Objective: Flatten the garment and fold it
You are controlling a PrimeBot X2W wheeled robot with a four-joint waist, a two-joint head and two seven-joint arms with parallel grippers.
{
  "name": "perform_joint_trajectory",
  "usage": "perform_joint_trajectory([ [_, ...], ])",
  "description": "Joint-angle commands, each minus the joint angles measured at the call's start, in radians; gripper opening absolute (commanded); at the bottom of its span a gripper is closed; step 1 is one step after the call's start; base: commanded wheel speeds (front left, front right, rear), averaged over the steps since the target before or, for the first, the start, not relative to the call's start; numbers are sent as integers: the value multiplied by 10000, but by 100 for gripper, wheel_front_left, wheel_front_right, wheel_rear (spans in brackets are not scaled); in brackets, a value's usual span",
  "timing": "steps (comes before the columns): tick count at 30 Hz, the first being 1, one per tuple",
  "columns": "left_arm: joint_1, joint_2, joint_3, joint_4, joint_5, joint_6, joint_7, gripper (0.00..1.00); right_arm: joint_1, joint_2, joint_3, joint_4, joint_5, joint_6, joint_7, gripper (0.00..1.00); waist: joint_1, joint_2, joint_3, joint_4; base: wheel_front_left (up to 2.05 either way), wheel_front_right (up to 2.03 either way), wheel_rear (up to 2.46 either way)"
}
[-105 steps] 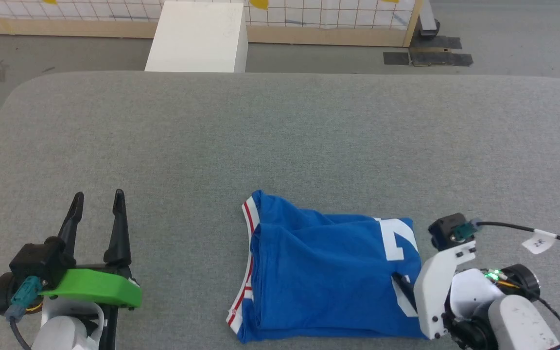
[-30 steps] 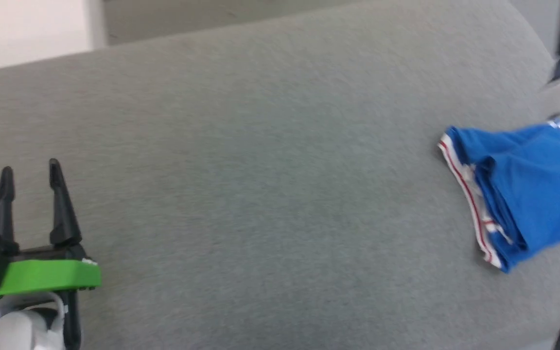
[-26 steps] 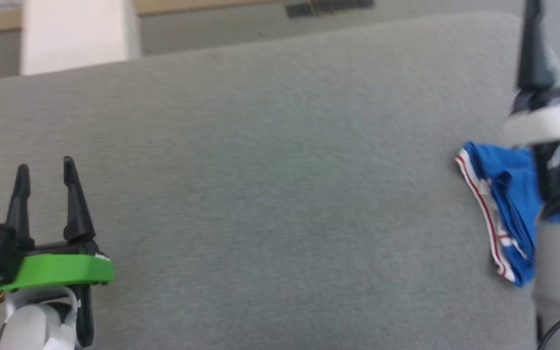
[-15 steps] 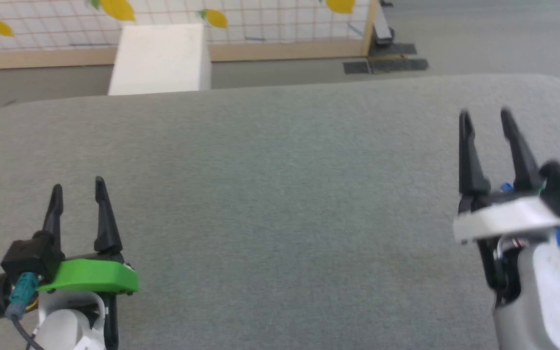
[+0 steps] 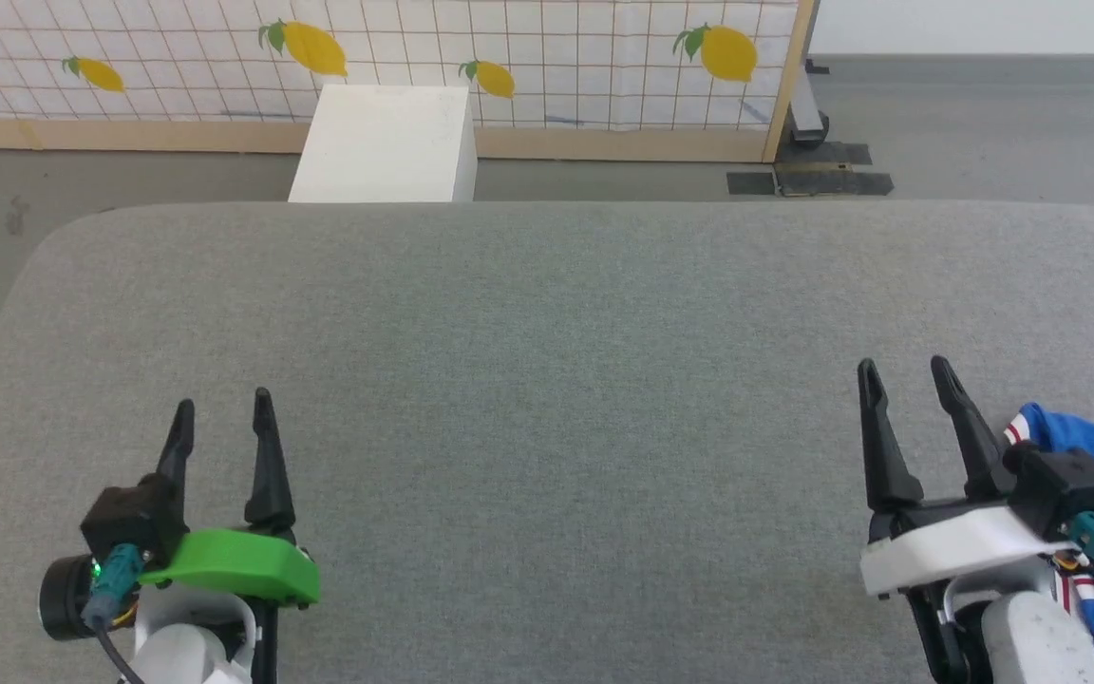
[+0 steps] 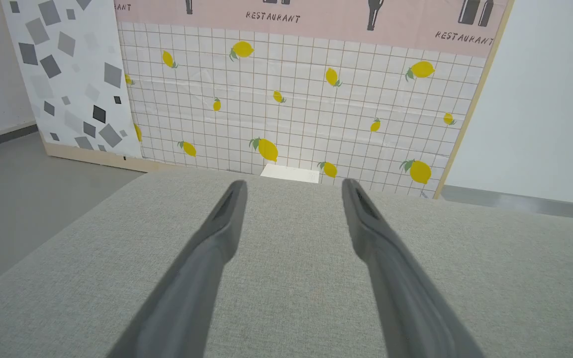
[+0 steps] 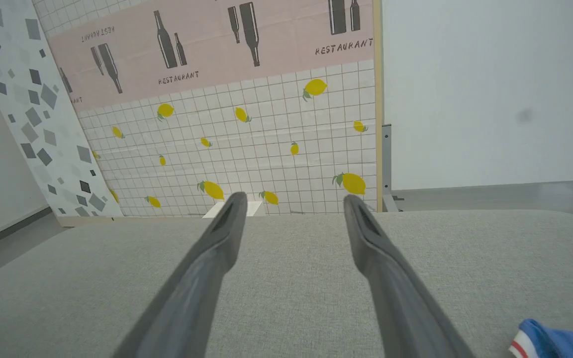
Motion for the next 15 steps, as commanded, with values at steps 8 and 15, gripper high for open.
perform_joint_trajectory([
  [8, 217, -201, -80, 541, 396, -204, -46, 100, 634, 6, -101, -92, -19, -15, -59, 100, 1, 0, -144, 45, 0, 0, 0],
  [15, 251, -308, -75, 811, 593, -373, -47, 100, 808, 6, -165, 24, -30, -15, -60, 100, 1, 0, -105, 34, 0, 0, 0],
])
